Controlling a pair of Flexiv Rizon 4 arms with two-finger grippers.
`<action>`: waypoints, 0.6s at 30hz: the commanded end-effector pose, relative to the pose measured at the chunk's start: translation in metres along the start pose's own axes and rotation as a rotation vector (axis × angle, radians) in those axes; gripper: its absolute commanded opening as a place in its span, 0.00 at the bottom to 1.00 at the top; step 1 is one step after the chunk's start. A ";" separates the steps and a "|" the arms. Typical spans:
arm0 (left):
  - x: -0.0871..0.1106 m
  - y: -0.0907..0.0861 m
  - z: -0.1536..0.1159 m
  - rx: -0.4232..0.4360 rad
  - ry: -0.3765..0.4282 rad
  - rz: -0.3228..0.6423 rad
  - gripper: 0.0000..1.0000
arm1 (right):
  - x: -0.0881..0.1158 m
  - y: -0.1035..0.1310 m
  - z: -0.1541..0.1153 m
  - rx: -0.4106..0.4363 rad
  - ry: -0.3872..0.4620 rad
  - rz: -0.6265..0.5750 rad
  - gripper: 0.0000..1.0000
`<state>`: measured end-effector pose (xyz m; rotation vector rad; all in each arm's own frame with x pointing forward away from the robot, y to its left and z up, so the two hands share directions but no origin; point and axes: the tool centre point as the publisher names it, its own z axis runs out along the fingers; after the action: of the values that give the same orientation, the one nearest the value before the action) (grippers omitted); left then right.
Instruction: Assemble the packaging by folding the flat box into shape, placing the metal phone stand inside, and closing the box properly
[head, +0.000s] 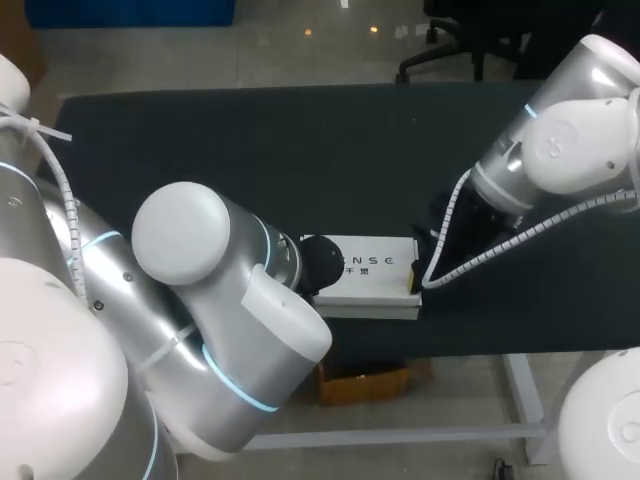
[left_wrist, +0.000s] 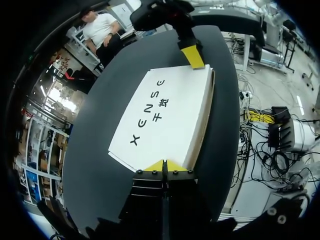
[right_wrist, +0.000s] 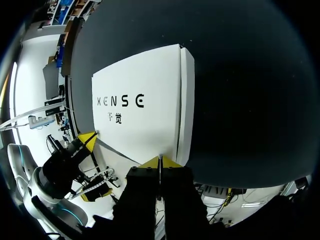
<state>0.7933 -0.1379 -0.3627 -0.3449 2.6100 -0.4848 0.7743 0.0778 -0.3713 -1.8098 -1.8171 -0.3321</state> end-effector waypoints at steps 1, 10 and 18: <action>0.001 0.002 0.005 0.003 0.003 -0.004 0.00 | -0.001 0.003 0.005 0.006 0.001 0.001 0.00; 0.005 0.007 0.013 0.011 0.024 -0.026 0.00 | -0.006 0.006 0.015 0.027 0.003 0.006 0.00; 0.007 0.010 0.016 0.012 0.035 -0.037 0.00 | -0.012 0.008 0.023 0.042 0.013 0.020 0.00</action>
<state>0.7919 -0.1368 -0.3756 -0.3840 2.6345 -0.5211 0.7736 0.0790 -0.3864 -1.8022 -1.7873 -0.3028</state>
